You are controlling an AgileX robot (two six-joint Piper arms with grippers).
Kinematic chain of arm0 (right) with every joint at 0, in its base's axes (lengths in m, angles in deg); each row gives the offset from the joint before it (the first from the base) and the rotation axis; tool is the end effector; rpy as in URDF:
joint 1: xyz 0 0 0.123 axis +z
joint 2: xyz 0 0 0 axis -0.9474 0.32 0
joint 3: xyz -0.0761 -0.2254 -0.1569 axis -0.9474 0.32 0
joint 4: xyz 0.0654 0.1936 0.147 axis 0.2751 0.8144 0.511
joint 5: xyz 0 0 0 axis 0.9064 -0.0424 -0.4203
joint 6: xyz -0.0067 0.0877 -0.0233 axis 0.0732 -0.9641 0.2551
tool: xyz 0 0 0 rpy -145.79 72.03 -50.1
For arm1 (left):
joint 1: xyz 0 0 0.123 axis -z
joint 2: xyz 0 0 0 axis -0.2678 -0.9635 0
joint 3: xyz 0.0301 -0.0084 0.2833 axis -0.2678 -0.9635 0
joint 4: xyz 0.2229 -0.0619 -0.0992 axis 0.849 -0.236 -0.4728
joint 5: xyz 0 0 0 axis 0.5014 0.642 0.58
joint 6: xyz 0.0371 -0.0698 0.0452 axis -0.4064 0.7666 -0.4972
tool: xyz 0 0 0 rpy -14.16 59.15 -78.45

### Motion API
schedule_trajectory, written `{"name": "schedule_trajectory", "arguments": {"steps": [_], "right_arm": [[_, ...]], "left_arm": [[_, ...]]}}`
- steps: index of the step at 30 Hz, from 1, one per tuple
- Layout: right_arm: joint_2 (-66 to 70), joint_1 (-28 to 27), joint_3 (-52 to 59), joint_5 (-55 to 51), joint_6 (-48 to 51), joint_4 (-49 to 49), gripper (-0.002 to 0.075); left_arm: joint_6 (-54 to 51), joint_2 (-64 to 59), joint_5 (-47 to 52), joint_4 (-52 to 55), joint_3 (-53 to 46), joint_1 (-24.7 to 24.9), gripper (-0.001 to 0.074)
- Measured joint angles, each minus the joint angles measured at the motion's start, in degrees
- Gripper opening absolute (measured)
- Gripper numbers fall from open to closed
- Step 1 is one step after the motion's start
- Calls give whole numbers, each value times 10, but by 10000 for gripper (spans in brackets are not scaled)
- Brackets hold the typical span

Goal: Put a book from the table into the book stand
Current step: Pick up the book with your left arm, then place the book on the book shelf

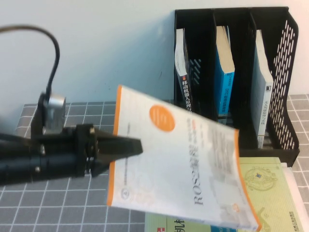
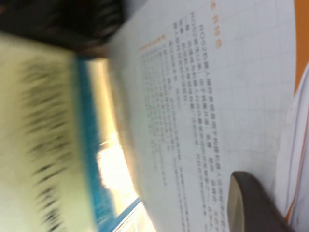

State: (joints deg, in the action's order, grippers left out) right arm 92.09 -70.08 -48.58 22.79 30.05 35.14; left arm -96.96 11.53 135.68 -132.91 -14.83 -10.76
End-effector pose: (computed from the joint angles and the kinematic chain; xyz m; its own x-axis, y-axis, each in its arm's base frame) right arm 0.1748 0.0422 0.2967 -0.3989 -0.0812 -0.9134 -0.4326 0.8949 0.1093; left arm 0.2286 -0.1002 0.2747 -0.9193 -0.2622 -0.2935 0.2125 0.2972 -0.9309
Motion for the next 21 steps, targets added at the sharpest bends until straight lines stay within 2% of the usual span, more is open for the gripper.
{"name": "schedule_trajectory", "arguments": {"steps": [5, 11, 17, 21], "right_arm": [[-25, -8, -58, -21, -75, -154, -3], [-25, -19, -200, -172, -233, -409, -3], [-28, -19, -297, -247, -421, -644, -3], [-41, -19, -325, -254, -492, -733, -3]], "left_arm": [[43, 56, -33, 58, 125, 65, 102], [112, 58, -42, 169, 304, 160, 102], [147, 18, -101, 188, 401, 223, 102], [161, -38, -171, 188, 454, 253, 102]]}}
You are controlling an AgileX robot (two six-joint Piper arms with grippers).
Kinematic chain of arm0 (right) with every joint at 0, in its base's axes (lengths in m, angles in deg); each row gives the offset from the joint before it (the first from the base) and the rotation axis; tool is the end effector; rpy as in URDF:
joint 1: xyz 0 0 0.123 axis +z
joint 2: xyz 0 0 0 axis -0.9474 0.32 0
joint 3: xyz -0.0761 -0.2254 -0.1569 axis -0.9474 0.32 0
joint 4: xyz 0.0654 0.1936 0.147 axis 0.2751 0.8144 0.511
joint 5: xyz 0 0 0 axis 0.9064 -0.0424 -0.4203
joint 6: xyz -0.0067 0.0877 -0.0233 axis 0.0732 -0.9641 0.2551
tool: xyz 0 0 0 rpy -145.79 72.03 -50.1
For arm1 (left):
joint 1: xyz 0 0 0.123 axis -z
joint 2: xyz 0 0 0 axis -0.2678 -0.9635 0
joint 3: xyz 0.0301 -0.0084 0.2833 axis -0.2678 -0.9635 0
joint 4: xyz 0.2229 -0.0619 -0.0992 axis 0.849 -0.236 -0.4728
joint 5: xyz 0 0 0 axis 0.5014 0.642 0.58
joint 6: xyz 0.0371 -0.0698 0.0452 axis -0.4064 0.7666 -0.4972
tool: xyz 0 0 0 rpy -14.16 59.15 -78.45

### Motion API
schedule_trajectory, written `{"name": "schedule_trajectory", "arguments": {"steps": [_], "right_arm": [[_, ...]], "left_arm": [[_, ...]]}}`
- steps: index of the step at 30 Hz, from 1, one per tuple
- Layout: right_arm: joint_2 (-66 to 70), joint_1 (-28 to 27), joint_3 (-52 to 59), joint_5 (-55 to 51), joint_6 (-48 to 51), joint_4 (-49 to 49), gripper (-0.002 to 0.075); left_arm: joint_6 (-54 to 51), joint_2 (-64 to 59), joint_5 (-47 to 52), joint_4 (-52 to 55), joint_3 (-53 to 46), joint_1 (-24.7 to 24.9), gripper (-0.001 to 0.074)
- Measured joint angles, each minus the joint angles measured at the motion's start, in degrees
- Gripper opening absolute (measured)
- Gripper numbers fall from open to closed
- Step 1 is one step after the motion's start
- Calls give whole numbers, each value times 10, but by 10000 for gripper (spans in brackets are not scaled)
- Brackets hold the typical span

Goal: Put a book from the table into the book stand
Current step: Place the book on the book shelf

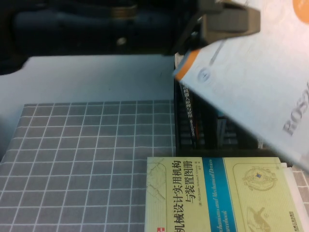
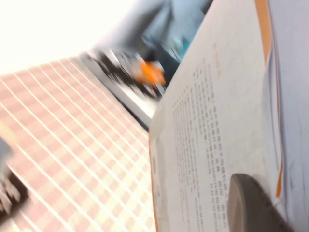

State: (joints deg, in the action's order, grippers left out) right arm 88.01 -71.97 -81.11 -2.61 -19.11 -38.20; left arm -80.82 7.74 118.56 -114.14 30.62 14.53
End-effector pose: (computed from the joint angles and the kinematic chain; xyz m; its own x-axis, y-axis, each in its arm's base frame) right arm 0.1342 -0.0128 0.4328 -0.4945 -0.3721 -0.7855 -0.0742 0.9185 -0.3884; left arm 0.2302 -0.2050 0.4662 -0.6367 -0.1267 -0.7606 0.7154 0.2710 -0.6440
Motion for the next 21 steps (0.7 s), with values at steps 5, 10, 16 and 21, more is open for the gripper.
{"name": "schedule_trajectory", "arguments": {"steps": [5, 10, 16, 21], "right_arm": [[-10, 0, -6, 6, -42, -20, -3], [6, 0, -6, 7, -48, -18, -3], [72, 0, -6, 44, -86, -7, -3], [158, 0, -6, 128, -85, 122, -3]], "left_arm": [[3, -82, -125, 0, 70, 27, 102], [13, -147, -233, 21, 125, 45, 102], [16, -166, -332, 78, 133, 86, 102], [16, -166, -341, 85, 135, 109, 102]]}}
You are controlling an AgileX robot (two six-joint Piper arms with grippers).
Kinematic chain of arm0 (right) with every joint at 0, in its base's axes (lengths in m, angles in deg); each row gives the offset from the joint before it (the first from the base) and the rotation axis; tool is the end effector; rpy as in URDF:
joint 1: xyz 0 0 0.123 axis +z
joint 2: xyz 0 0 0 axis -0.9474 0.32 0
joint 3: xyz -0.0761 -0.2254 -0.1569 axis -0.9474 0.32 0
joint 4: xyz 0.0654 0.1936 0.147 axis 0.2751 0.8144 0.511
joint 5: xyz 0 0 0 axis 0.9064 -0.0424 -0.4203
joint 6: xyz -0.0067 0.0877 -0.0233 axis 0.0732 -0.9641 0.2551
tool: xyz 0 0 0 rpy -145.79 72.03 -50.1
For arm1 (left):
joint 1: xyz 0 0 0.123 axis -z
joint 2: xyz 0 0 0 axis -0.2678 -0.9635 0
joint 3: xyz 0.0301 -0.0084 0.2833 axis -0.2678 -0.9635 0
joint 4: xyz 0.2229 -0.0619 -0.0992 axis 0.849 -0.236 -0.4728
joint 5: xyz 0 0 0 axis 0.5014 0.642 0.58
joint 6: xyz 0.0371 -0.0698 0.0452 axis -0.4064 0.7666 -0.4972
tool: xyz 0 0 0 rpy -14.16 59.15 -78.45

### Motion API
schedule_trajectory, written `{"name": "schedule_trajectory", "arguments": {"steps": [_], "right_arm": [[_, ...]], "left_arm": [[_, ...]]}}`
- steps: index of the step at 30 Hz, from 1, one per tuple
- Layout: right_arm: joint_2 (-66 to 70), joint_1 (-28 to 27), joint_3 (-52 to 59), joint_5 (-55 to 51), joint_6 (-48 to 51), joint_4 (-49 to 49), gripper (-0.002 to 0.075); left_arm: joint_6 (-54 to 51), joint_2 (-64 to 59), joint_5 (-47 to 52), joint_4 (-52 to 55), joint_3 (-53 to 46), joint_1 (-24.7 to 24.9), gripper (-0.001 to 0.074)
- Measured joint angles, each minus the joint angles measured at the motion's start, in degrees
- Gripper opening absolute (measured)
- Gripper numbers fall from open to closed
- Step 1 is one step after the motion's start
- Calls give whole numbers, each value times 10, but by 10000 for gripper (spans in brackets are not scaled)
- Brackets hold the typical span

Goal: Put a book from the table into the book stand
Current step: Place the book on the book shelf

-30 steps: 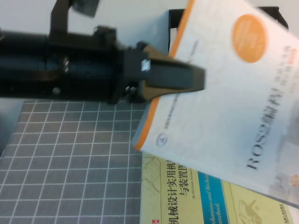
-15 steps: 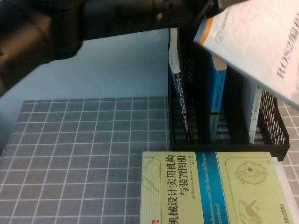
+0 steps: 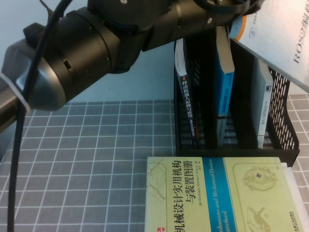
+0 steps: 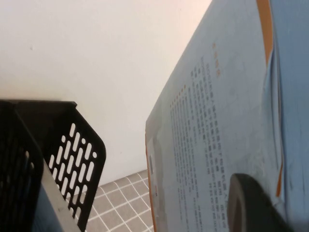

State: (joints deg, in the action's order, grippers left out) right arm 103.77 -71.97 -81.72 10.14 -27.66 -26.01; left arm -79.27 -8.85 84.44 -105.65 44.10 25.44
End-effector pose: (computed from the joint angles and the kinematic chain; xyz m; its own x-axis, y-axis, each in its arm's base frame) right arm 0.2261 0.0008 0.4030 -0.5211 -0.0980 -0.8479 -0.0749 0.9948 -0.0689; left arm 0.2990 -0.2812 0.4538 -0.4249 -0.3794 -0.8219 0.6539 0.4993 -0.5685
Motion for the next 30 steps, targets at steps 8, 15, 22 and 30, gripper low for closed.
{"name": "schedule_trajectory", "arguments": {"steps": [8, 15, 22, 30], "right_arm": [[155, 0, -1, 134, 165, 317, -3], [282, -5, -52, 61, 393, 592, -3], [331, -5, -92, 47, 462, 659, -3], [351, -5, -96, 71, 456, 635, -3]], "left_arm": [[32, 0, 34, 12, 0, 2, 102], [82, 0, 59, 54, 0, 0, 102], [92, -3, 27, 55, 0, -4, 102], [122, -44, 2, 32, 0, -4, 102]]}}
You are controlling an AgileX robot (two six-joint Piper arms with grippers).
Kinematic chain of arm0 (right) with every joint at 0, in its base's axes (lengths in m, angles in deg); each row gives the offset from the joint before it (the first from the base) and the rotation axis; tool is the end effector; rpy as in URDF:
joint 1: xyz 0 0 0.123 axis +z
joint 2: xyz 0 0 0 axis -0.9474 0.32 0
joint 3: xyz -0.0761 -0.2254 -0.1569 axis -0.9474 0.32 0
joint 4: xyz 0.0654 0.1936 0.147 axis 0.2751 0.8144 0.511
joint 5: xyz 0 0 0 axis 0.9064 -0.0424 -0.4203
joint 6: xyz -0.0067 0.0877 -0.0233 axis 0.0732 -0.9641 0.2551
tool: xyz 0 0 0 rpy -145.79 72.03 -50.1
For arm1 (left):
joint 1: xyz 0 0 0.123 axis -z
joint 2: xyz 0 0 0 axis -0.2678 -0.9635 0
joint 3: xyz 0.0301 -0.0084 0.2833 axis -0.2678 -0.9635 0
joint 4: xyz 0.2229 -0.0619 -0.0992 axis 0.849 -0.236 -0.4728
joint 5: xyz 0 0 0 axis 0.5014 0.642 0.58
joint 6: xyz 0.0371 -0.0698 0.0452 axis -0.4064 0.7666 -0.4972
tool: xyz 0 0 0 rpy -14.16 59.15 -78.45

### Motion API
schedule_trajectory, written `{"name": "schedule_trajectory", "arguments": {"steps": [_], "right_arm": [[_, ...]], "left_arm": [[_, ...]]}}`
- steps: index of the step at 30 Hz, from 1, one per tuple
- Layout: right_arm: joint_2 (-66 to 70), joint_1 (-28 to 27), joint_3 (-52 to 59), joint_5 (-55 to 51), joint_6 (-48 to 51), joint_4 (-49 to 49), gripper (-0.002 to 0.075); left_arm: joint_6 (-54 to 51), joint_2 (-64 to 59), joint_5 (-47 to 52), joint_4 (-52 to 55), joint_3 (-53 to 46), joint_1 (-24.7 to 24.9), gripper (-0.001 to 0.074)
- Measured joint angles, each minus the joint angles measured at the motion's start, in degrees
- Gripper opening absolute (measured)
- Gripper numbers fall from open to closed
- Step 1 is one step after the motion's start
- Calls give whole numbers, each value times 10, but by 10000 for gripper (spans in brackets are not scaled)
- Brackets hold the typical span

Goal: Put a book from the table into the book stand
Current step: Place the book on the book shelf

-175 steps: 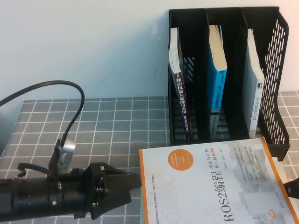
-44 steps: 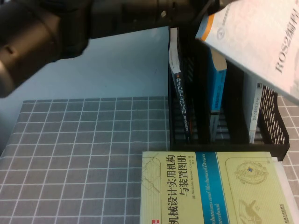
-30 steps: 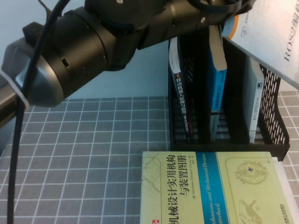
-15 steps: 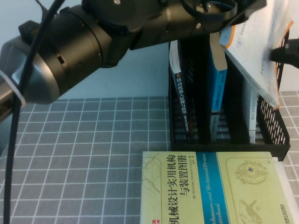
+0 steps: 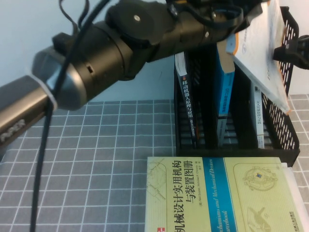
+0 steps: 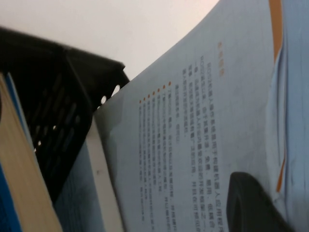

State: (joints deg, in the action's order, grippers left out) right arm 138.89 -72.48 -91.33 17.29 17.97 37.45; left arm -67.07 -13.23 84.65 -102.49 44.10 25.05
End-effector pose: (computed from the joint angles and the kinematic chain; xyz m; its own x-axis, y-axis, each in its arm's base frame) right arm 0.3903 0.0382 0.3051 -0.5772 0.1420 -0.8042 -0.3300 0.8602 0.3888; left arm 0.3193 -0.2947 0.4205 -0.5659 -0.4161 -0.7118 0.5292 0.4787 -0.7006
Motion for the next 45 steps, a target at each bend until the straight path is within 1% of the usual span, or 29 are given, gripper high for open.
{"name": "schedule_trajectory", "arguments": {"steps": [8, 11, 14, 20, 24, 29, 35, 39, 45], "right_arm": [[-12, -11, 0, -8, -23, -24, -3], [-35, -32, 0, -17, -32, -33, -3], [-64, -59, 0, -48, -37, -37, -3], [-105, -103, 0, -106, -63, -97, -3], [-118, -116, 0, -142, -74, -133, -3], [-135, -116, 0, -184, -79, -177, -3], [-163, -116, 0, -192, -110, -246, -3], [-167, -117, 0, -199, -119, -254, -3], [-167, -119, 0, -200, -121, -253, -3]], "left_arm": [[13, -56, -17, -16, 0, 3, 102], [14, -68, -26, -18, 0, 3, 102], [13, -69, -30, -20, 1, 3, 102], [-8, -64, -26, -13, 1, 3, 102], [-18, -63, 5, 26, 14, 3, 102], [-12, -60, 12, 71, 23, 4, 102], [-5, -58, -17, 100, 23, 5, 102], [-13, -58, -21, 125, 32, 8, 102], [-56, -58, -16, 154, 50, 9, 102]]}}
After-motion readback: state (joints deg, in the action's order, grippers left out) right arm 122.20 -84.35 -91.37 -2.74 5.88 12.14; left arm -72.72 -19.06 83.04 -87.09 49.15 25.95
